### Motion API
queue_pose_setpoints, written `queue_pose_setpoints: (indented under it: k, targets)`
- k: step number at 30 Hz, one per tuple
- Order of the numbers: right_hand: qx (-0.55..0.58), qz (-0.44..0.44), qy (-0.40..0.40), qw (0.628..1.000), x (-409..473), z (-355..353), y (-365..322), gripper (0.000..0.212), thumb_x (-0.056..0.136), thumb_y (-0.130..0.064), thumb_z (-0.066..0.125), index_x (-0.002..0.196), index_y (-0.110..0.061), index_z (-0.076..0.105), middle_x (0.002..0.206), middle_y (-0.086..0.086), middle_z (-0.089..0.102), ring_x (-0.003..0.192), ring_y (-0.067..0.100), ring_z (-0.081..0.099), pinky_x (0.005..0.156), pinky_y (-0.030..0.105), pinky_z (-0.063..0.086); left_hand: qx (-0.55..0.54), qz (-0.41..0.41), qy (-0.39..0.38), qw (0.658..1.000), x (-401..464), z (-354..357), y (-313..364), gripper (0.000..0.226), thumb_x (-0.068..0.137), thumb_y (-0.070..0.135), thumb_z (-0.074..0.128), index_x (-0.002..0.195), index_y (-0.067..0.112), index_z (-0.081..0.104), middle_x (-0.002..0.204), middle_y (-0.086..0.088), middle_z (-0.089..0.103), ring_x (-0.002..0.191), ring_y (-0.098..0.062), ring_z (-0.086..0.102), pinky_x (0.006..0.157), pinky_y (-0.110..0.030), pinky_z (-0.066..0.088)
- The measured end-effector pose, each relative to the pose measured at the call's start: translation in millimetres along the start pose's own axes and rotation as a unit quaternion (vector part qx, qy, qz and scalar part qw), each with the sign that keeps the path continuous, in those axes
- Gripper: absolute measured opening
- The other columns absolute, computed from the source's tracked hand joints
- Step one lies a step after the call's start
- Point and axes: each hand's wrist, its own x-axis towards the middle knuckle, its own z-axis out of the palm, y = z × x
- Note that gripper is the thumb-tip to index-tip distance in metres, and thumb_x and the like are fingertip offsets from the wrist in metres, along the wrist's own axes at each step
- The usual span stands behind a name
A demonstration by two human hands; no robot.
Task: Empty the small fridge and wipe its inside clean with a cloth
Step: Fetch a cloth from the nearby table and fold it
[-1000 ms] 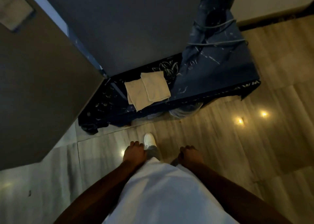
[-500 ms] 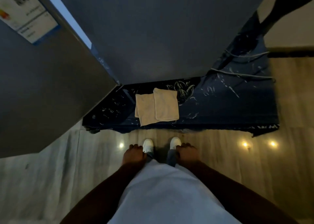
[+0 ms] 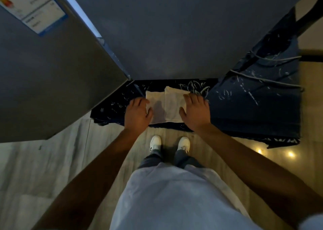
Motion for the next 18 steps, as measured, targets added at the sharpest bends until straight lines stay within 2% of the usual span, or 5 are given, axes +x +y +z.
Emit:
queue_pose_setpoints:
  k: [4,7,9,12,18]
  targets:
    - [-0.025,0.007,-0.092,0.995,34.6,3.3,-1.9,0.071,0.087,-0.036,0.059,0.15,-0.014,0.034,0.153,0.011,0.038,0.143,0.036,0.032,0.114,0.052,0.03,0.056,0.028,-0.088,0.994,45.5,13.0,3.4,0.054,0.096,0.039,0.056,0.144,0.018,0.047,0.154,-0.009,0.044,0.144,-0.034,0.038,0.114,-0.051,0.039]
    - [-0.046,0.004,-0.124,0.991,42.6,9.8,-1.6,0.071,0.087,-0.034,0.059,0.15,-0.014,0.034,0.155,0.009,0.037,0.145,0.036,0.03,0.116,0.052,0.028,0.078,0.02,-0.141,0.987,63.3,20.8,5.5,0.06,0.098,0.037,0.054,0.152,0.021,0.036,0.16,-0.006,0.036,0.15,-0.033,0.028,0.12,-0.051,0.03]
    - [-0.061,0.004,-0.122,0.991,44.7,9.2,-1.5,0.066,0.085,-0.032,0.06,0.146,-0.014,0.041,0.149,0.01,0.045,0.139,0.036,0.038,0.113,0.051,0.031,0.106,0.016,-0.148,0.983,67.1,22.4,6.4,0.057,0.099,0.032,0.053,0.152,0.021,0.035,0.156,-0.01,0.042,0.144,-0.035,0.036,0.116,-0.051,0.032]
    - [-0.079,0.01,-0.1,0.992,46.0,4.2,-6.1,0.056,0.082,-0.028,0.065,0.136,-0.016,0.052,0.132,0.011,0.058,0.125,0.036,0.048,0.109,0.05,0.032,0.123,0.005,-0.128,0.984,66.2,25.1,1.6,0.048,0.1,0.029,0.051,0.147,0.019,0.043,0.144,-0.015,0.053,0.134,-0.038,0.045,0.108,-0.05,0.039]
    - [-0.048,0.065,-0.135,0.987,52.3,-5.3,-11.7,0.048,0.078,-0.032,0.068,0.123,-0.018,0.062,0.124,0.012,0.062,0.121,0.036,0.052,0.103,0.046,0.037,0.041,0.041,-0.147,0.987,74.0,9.2,-16.2,0.029,0.094,0.026,0.062,0.119,0.012,0.068,0.12,-0.018,0.064,0.117,-0.04,0.054,0.094,-0.046,0.05]
